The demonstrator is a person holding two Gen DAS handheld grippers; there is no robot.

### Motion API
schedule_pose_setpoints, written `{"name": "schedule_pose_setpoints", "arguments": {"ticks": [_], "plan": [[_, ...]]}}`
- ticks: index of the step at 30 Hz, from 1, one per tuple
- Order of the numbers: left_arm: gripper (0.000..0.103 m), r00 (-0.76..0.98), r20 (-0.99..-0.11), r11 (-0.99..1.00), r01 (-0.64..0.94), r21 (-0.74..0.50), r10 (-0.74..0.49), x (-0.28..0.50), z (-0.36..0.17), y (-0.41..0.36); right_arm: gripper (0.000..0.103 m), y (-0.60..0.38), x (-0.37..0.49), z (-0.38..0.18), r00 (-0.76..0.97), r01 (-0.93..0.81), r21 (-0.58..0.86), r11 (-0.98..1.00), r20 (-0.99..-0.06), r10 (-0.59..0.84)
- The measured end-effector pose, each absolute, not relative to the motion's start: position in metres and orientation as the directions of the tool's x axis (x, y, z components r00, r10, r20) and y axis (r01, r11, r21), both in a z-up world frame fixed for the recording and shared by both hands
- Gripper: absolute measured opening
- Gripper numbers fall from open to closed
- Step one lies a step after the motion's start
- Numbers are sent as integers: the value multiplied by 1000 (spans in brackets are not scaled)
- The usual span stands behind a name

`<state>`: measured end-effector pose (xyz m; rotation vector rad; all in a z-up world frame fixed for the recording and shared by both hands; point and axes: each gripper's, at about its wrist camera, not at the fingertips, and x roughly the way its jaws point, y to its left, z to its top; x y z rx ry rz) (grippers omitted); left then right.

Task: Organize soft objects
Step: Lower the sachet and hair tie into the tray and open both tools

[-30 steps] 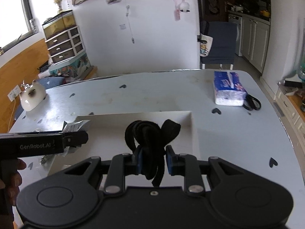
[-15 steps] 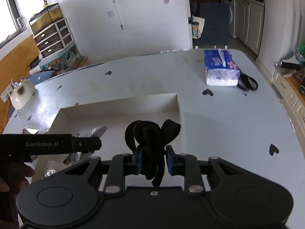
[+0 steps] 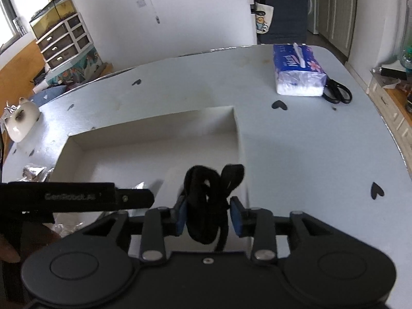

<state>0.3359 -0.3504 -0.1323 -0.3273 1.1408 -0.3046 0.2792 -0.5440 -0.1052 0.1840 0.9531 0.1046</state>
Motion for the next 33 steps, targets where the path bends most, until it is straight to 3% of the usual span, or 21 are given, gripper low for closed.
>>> {"name": "schedule_pose_setpoints", "arguments": {"ticks": [17,33], "plan": [[80,338,-834,898,112,-425,-437,332,-138,-355,40,-552,269,-100,574,6,223,975,-799,179],[83,397,-843,932,153,-329,-363,315,-116,-353,40,-553,251,-90,599,12,217,976,-783,167]]}}
